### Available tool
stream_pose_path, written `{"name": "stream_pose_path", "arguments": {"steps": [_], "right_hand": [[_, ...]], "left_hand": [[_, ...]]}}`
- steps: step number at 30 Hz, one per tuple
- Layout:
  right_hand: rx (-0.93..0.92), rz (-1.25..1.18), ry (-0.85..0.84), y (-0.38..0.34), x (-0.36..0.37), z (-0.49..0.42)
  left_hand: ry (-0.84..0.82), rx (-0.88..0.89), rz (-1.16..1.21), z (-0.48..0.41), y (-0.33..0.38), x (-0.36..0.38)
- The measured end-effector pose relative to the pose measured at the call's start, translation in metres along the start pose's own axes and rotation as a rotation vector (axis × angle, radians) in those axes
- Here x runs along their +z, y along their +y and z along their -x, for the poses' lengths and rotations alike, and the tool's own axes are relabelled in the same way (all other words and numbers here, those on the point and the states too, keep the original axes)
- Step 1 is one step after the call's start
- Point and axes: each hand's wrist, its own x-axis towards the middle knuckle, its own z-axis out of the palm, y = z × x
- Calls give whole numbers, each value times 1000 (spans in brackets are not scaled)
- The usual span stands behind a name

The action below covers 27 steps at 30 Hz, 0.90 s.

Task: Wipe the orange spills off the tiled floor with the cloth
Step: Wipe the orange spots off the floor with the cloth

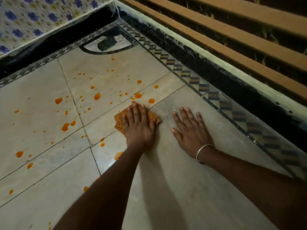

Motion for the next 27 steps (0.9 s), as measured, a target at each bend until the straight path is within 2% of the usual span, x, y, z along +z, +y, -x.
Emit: {"name": "stream_pose_path", "arguments": {"steps": [3,7,12,15,18,20,24,27], "right_hand": [[-1,4,-17,-1,-1,1],[-2,-11,3,-2,0,1],[-13,31,4,0,1,1],[0,22,16,0,2,1],[3,10,20,-2,3,0],[10,3,14,-3,3,-1],[0,31,-3,-2,1,0],[-9,35,-8,0,1,0]], "left_hand": [[11,-39,12,37,-5,1],[17,17,13,76,27,11],[9,173,-43,18,22,6],[10,69,-8,6,-3,1],[78,-77,30,49,-5,6],[55,-117,13,80,16,12],[23,14,10,64,50,15],[14,112,-12,22,31,8]]}}
